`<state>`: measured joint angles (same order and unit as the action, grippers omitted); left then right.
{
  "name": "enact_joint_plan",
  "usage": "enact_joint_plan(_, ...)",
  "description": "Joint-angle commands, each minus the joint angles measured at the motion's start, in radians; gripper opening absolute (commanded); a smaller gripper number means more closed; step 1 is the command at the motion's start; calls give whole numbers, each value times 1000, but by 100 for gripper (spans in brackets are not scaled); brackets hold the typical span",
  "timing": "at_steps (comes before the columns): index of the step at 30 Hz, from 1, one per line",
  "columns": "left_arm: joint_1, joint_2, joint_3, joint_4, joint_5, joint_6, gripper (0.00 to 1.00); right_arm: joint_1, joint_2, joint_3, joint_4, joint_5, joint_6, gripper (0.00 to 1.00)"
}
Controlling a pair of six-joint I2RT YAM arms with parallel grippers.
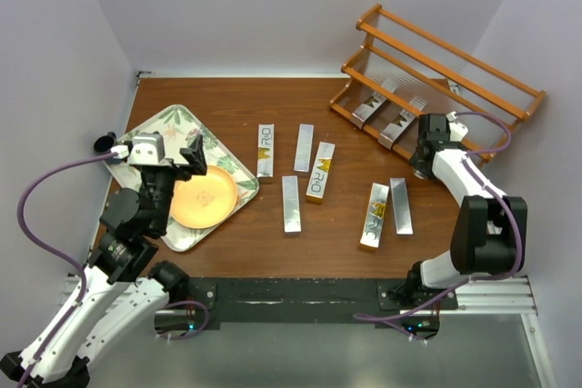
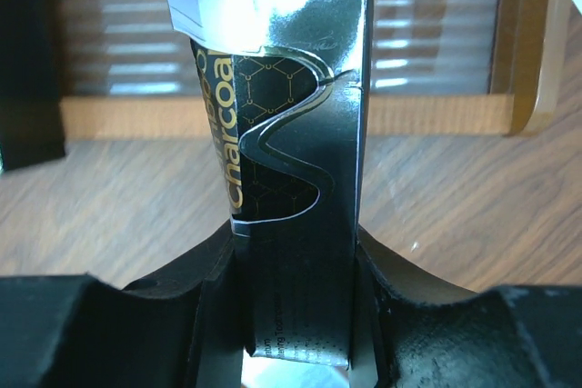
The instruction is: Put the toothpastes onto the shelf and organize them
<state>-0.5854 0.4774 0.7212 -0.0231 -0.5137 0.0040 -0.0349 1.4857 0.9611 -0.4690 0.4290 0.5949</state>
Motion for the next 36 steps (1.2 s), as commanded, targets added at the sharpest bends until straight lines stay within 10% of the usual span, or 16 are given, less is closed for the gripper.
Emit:
enact_joint_plan(1,-7,-8,-16,51,-19,17,100,-25,31,56,76,47,8,41)
enact_joint_plan(36,-5,-2,-23,55,0,14,100,-51,-165,-51,144,-88,-30,72)
